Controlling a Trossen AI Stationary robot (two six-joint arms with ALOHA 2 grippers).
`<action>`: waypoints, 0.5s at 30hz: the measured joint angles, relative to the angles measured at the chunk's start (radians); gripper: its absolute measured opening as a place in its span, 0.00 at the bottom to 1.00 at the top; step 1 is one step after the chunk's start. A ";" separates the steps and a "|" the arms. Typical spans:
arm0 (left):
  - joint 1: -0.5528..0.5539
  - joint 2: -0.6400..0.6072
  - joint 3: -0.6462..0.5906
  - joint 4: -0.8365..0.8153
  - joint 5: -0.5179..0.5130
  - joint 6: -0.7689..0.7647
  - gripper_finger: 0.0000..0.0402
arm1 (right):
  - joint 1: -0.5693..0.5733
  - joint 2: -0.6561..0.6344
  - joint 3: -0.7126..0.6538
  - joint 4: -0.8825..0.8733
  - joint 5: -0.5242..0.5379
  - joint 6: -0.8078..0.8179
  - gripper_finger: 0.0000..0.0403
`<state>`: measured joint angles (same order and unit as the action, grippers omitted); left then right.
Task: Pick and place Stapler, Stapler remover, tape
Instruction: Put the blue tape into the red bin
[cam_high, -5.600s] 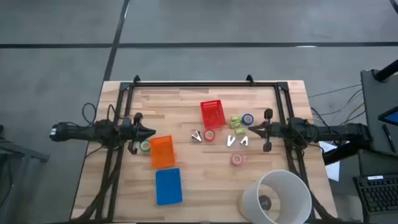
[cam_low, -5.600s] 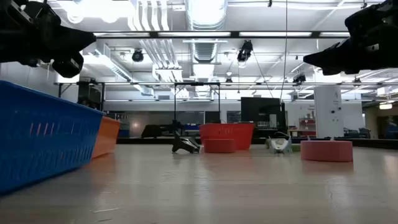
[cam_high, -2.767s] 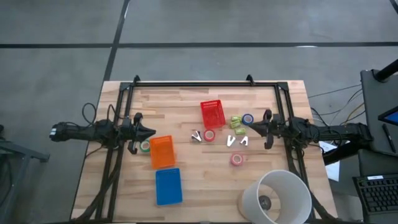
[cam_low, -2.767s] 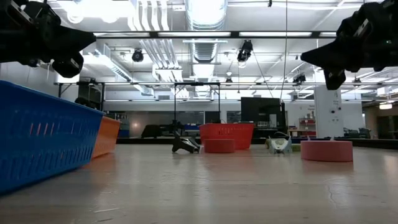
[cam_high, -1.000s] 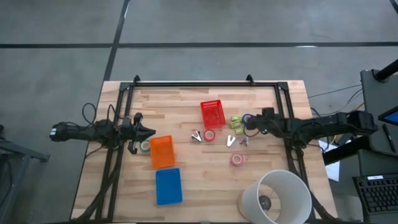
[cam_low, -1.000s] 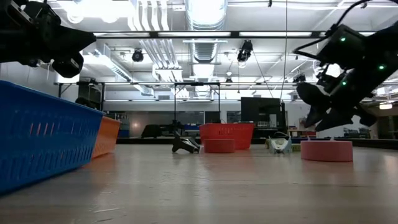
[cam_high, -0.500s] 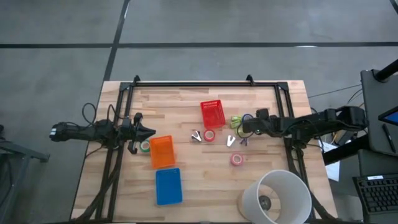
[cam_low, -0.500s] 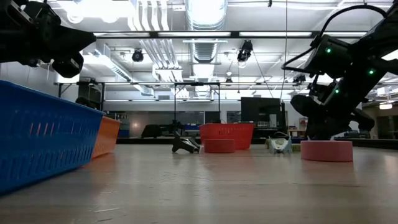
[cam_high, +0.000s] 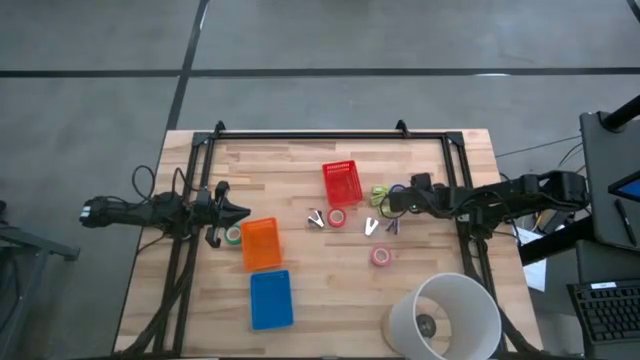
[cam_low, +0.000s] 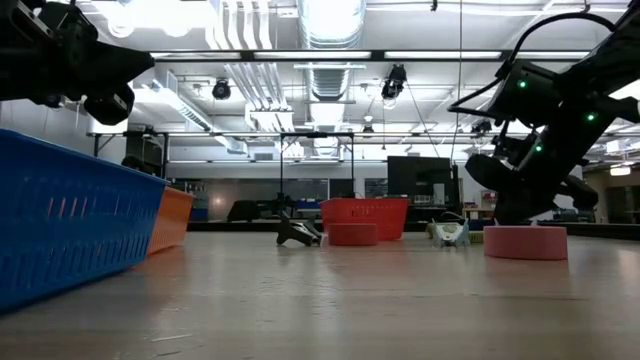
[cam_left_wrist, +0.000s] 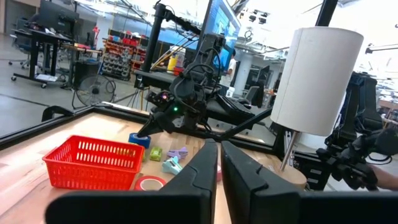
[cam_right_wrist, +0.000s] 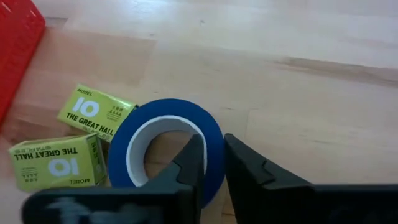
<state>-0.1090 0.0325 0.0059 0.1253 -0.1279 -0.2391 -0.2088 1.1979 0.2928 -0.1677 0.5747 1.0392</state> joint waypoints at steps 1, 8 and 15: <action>0.000 0.000 0.000 0.000 0.000 0.000 0.06 | -0.001 0.000 0.000 0.005 -0.001 -0.011 0.08; 0.000 0.000 0.000 0.000 0.000 0.000 0.06 | -0.002 -0.017 0.006 0.051 -0.002 -0.065 0.07; 0.000 0.000 0.000 0.000 0.000 0.000 0.06 | -0.002 -0.020 0.102 0.100 0.015 -0.201 0.07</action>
<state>-0.1090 0.0326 0.0059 0.1249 -0.1280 -0.2394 -0.2111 1.1776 0.3945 -0.0677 0.5896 0.8383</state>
